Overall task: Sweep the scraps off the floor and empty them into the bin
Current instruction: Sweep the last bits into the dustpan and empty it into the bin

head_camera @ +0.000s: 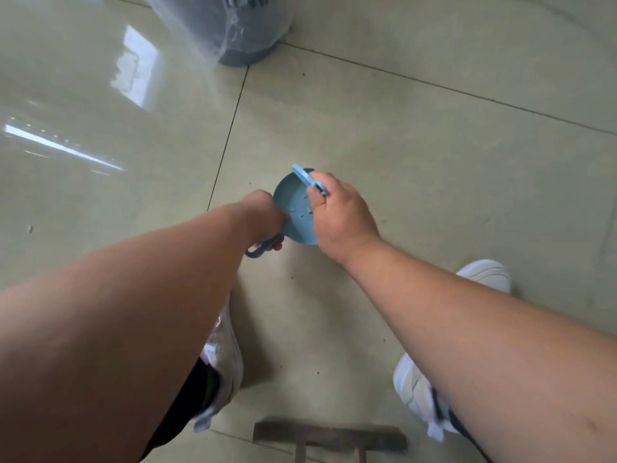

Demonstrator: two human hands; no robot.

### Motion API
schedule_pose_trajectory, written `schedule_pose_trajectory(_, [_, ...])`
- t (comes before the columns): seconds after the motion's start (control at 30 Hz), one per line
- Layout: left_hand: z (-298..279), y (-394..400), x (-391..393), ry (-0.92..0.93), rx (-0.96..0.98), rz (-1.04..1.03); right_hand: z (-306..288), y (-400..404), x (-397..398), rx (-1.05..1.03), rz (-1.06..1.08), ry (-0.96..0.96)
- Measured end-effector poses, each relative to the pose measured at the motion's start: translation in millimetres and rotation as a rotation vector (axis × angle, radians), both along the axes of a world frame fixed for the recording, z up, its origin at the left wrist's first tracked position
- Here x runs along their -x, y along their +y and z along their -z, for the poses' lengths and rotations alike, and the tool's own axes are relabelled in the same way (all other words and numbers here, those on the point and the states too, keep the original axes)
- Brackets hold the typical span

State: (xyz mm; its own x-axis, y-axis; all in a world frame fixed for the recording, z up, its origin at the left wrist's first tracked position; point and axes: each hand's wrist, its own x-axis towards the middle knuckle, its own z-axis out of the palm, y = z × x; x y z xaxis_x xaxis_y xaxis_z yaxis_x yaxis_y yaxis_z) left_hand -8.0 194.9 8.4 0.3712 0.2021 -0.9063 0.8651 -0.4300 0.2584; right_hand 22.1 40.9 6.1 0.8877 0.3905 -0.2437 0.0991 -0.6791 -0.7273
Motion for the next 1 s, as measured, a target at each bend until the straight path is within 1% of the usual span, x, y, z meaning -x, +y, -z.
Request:
schedule_pose_trajectory(0.07, [-13.3,7.9,-8.8,-0.05,0.006,0.004,-24.2,-2.1,-22.5,-0.031,0.138,0.034])
schedule_pose_trajectory(0.17, [-39.1,25.5,-26.9,-0.121,0.031,0.07,-64.6,-6.7,-57.8,-0.083,0.245,-0.013])
schedule_pose_trajectory(0.33, [-110.2,71.2,-77.3,-0.175,-0.043,0.144,-138.7,9.2,-112.6,-0.192,0.299,-0.092])
schedule_pose_trajectory(0.4, [-144.1,96.6,-99.4,-0.217,-0.081,0.161,-162.8,21.7,-129.4,-0.245,0.341,-0.087])
schedule_pose_trajectory(0.47, [-175.2,124.3,-119.3,-0.263,-0.134,0.161,-181.6,40.4,-143.8,-0.318,0.369,-0.062])
schedule_pose_trajectory(0.57, [-216.7,161.6,-148.4,-0.308,-0.219,0.156,-201.9,72.9,-166.2,-0.484,0.396,-0.021])
schedule_pose_trajectory(0.73, [-272.0,218.9,-195.7,-0.356,-0.364,0.095,-227.1,130.8,-207.3,-0.64,0.379,0.013])
schedule_pose_trajectory(0.8, [-287.0,228.5,-211.8,-0.415,-0.474,0.147,-229.2,150.7,-220.4,-0.65,0.374,0.024])
schedule_pose_trajectory(0.87, [-291.4,231.1,-226.2,-0.471,-0.67,0.278,-225.1,165.0,-231.3,-0.625,0.394,0.026])
schedule_pose_trajectory(1.0, [-265.7,227.8,-239.3,-0.596,-1.114,0.646,-206.0,169.1,-243.0,-0.509,0.436,-0.032])
